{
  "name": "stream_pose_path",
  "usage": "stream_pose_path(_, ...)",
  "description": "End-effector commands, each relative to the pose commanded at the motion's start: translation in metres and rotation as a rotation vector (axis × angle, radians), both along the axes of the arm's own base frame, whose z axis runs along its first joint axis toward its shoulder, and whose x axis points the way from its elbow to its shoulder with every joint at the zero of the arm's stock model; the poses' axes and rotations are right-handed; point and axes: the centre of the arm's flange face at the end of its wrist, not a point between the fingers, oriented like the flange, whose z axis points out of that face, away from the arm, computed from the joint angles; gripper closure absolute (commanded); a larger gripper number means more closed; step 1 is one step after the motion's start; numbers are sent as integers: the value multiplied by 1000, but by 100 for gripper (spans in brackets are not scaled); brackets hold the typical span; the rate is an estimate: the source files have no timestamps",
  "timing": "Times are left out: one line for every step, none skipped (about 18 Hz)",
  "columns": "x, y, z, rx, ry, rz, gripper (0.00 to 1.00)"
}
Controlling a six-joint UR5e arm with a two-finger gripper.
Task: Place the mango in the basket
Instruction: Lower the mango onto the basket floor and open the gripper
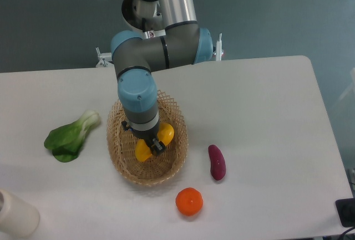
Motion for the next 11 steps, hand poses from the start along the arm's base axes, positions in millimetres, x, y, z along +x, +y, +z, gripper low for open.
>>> stream_pose_path(1,0,-1,4,3,0,41)
stream_pose_path(1,0,-1,3,2,5,34)
stream_pose_path(0,-1,0,5,4,8,22)
stream_pose_path(1,0,0,6,2,8,15)
stream_pose_path(1,-1,1,6,2,8,8)
stream_pose_path(3,-1,3,6,-2,8,0)
stream_pose_path(4,-2,3,6,-5,8,0)
stream_pose_path(4,-4,3,6,-5,15,0)
stream_pose_path(4,-4,5,8,-1,40,0)
stream_pose_path(4,-4,5,11,-2,66,0)
stream_pose_path(3,-3,8,18,0,89,0)
